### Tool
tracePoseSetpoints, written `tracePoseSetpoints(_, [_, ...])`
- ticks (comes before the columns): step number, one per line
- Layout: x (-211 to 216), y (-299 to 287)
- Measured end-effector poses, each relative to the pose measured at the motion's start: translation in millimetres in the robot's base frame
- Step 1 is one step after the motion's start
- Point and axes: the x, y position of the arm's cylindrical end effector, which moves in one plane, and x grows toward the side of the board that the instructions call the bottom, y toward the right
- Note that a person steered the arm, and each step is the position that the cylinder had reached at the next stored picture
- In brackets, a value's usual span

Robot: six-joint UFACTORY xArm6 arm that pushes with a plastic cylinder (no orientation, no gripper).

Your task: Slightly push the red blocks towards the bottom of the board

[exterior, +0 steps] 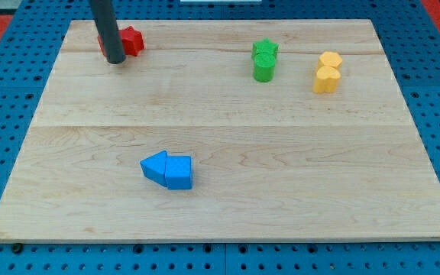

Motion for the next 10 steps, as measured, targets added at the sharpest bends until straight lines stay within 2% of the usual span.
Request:
tracePoseSetpoints(1, [-3, -28])
tracePoseSetpoints(2, [-25, -59])
tracePoseSetpoints(3, [-45, -45])
tracePoseSetpoints(4, [-45, 10])
tracePoseSetpoints(5, [-53, 7])
tracePoseSetpoints(6, [-88, 21])
tracePoseSetpoints(7, [-89, 77])
tracePoseSetpoints(8, [-103, 97])
tracePoseSetpoints(9, [-83, 117])
tracePoseSetpoints(10, [-64, 78])
